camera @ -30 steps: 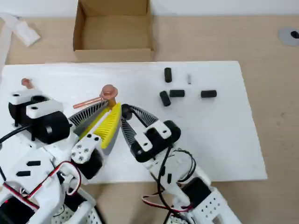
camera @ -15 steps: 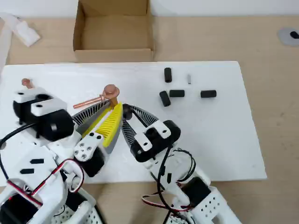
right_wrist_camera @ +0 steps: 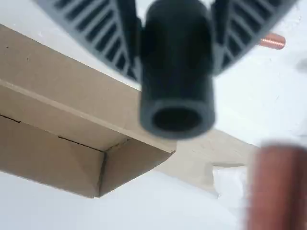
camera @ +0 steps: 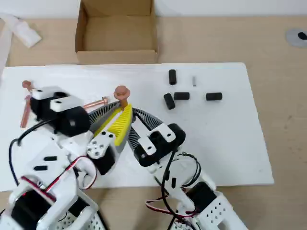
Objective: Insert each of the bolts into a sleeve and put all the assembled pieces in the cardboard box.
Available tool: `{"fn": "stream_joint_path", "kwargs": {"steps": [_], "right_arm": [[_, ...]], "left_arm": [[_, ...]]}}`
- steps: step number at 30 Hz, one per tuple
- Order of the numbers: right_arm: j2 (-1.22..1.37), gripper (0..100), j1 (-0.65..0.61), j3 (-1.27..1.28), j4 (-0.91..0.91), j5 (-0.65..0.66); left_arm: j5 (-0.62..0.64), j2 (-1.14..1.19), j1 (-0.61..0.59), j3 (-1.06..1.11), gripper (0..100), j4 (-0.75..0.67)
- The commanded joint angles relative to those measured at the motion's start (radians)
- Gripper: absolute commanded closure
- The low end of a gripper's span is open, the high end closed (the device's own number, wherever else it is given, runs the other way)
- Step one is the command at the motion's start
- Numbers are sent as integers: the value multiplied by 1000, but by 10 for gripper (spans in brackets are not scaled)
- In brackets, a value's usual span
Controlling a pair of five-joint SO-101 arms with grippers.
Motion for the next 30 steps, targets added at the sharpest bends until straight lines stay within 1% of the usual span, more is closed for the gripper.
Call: {"fn": "stream_joint_path", "kwargs": {"steps": [1, 4, 6, 10, 12, 26, 30], "right_arm": [[-19, 989, 18, -10, -21, -3], [-19, 989, 18, -10, -21, -3], [-19, 989, 18, -10, -21, -5], [-19, 989, 18, -8, -21, -5], [-19, 989, 18, -8, -21, -5], [-19, 989, 18, -8, -21, -8], [-19, 989, 25, -8, -21, -8]], "left_arm": [[-38, -7, 12, 15, 996, -46], [-55, -7, 5, 25, 997, -55], [-55, -8, -2, 38, 997, -91], [-51, -8, -52, 74, 997, -163], [-51, -8, -60, 89, 997, -180], [-55, -8, -63, 181, 997, -180], [-78, -8, -64, 176, 997, -138]]}}
